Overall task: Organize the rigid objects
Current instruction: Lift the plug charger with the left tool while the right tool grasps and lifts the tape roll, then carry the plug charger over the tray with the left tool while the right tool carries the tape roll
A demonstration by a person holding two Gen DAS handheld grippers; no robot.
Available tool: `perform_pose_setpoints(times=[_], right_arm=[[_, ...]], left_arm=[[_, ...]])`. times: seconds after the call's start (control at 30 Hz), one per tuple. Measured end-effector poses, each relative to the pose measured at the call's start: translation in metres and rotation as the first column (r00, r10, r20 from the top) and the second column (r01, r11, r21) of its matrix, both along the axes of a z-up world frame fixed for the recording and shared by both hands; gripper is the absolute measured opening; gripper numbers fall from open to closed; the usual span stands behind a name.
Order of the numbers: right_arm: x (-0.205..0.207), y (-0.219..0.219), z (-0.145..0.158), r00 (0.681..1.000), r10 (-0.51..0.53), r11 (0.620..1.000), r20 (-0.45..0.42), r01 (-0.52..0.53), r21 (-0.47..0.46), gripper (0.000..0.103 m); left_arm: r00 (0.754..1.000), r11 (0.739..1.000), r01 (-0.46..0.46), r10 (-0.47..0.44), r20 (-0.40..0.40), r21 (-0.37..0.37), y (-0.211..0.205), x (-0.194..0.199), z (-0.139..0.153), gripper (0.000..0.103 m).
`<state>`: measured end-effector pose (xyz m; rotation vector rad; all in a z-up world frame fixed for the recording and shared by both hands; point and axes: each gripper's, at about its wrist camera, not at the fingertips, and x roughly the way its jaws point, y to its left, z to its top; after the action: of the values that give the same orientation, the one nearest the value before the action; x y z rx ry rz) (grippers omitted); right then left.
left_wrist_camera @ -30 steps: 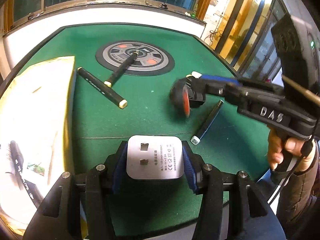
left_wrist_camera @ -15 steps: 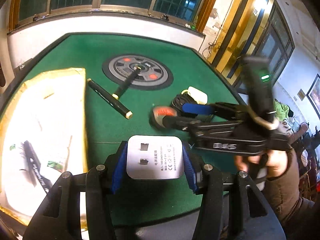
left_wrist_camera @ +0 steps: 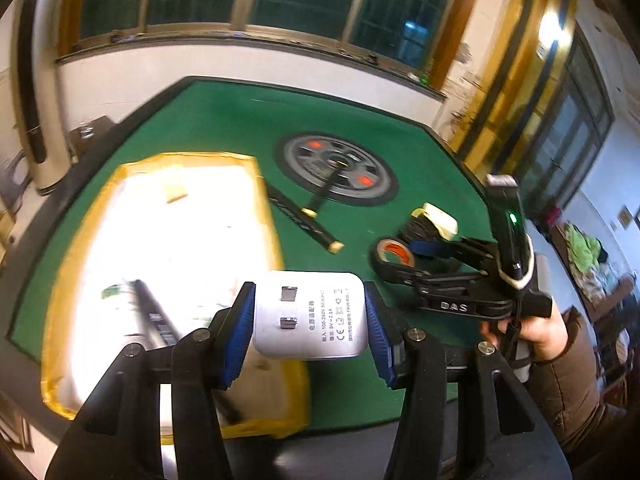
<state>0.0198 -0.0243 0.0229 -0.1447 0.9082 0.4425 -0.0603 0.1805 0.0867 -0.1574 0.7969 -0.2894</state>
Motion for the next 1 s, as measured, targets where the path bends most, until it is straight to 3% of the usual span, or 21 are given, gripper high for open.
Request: perform_pose_setpoints(times=[0.3, 0.43, 0.7, 0.8, 1.0], right_arm=[[-0.002, 0.001, -0.002, 0.999, -0.031, 0.999, -0.015, 0.031, -0.027, 0.066], [-0.007, -0.009, -0.010, 0.990, -0.079, 0.994, -0.120, 0.087, 0.061, 0.066], [0.001, -0.009, -0.012, 0.991, -0.110, 0.992, -0.079, 0.115, 0.058, 0.066], [0.008, -0.001, -0.013, 0.991, -0.132, 0.991, -0.037, 0.132, -0.002, 0.057], [0.003, 0.000, -0.012, 0.990, -0.141, 0.990, -0.017, 0.141, -0.004, 0.056]], left_arm=[[0.986, 0.986, -0.164, 0.164, -0.006, -0.017, 0.060, -0.004, 0.000, 0.050], [0.981, 0.981, -0.195, 0.195, -0.004, -0.015, 0.069, -0.004, 0.000, 0.050], [0.981, 0.980, -0.196, 0.196, -0.009, -0.011, 0.070, 0.004, -0.003, 0.050], [0.979, 0.979, -0.205, 0.205, -0.012, 0.003, 0.074, 0.004, -0.003, 0.050], [0.972, 0.972, -0.233, 0.233, -0.033, 0.020, 0.091, 0.013, -0.006, 0.050]])
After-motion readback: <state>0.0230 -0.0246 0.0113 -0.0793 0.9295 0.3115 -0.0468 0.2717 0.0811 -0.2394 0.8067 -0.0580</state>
